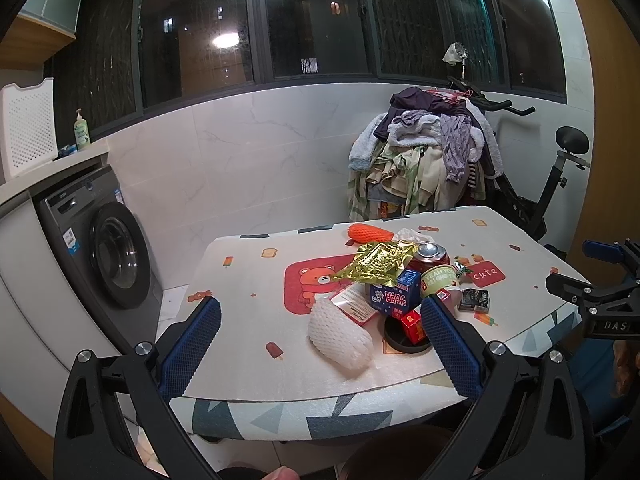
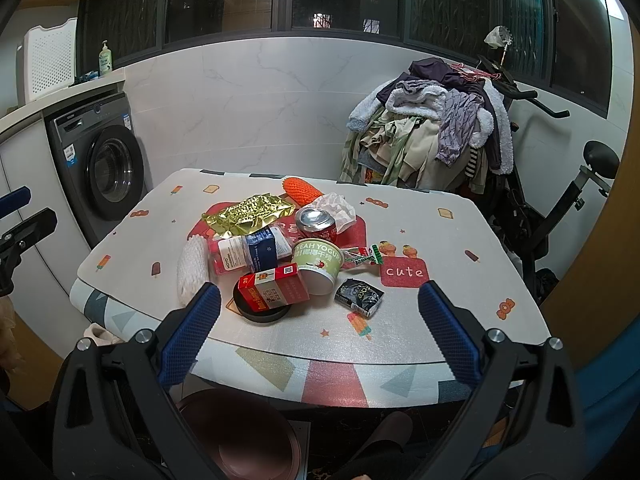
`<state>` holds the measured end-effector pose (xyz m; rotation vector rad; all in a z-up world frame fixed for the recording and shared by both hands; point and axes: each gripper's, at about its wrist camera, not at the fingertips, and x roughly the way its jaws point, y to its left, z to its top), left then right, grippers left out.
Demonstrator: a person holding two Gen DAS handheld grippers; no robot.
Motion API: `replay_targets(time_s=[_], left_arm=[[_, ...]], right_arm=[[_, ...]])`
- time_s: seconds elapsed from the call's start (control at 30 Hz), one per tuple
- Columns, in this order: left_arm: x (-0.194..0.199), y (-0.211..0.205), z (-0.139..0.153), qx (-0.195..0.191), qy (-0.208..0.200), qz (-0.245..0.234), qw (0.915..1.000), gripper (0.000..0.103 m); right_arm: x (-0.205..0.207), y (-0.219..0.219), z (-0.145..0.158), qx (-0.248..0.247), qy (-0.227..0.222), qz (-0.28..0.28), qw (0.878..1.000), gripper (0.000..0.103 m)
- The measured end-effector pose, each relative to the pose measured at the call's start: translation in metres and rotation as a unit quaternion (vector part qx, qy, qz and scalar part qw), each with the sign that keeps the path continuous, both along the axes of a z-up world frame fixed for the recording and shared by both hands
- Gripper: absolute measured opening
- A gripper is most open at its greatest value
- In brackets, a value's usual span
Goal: Collect trash
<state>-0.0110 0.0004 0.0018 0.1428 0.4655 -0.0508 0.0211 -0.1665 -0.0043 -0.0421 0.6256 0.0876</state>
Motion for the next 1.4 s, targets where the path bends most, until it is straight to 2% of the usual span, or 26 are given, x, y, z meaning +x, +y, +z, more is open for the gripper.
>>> replay_targets(time_s=[0.63,0.83,0.97,1.03,1.1,1.17,1.3,1.4], left_arm=[[0.001,0.0,0.006,-0.004,0.004,-0.007,1.0,0.098],[0.013,0.012,0.003,-0.073,0.043,-0.064,0.9944,0.098],[0.022,0.013,-0.012,-0.037,0.052,-0.029,0.9975,0.098],[0.025,0.017,-0.02,-0.034,0.049,-0.032,0.9977,0.098],[0.027,0.022,-0.028,-0.025,0.033,-0.029,0.9987,0.098],[0.029,0.024,-0.035,-0.005,0.021,-0.015,0.9996,0.098],[0.04,0.028,-0.052,-0.002,0.027,-0.023,0.9994,0.098],[0.049,0.03,-0.066,-0.003,0.038,-0.026,0.999,0.098]], right_arm=[[-0.003,0.003,0.01,-0.001,-0.004,-0.001,1.0,0.097],[0.0,0.0,0.008,0.01,-0.002,0.002,1.0,0.097],[0.005,-0.011,-0.004,0.027,0.003,-0.004,1.0,0.097],[0.004,-0.016,-0.014,0.049,0.006,-0.004,0.999,0.097],[0.006,-0.03,-0.023,0.087,0.006,-0.012,0.996,0.097],[0.009,-0.04,-0.031,0.102,0.005,-0.023,0.994,0.097],[0.021,-0.054,-0.052,0.086,0.004,-0.04,0.996,0.097],[0.041,-0.06,-0.076,0.061,0.034,-0.043,0.997,0.097]])
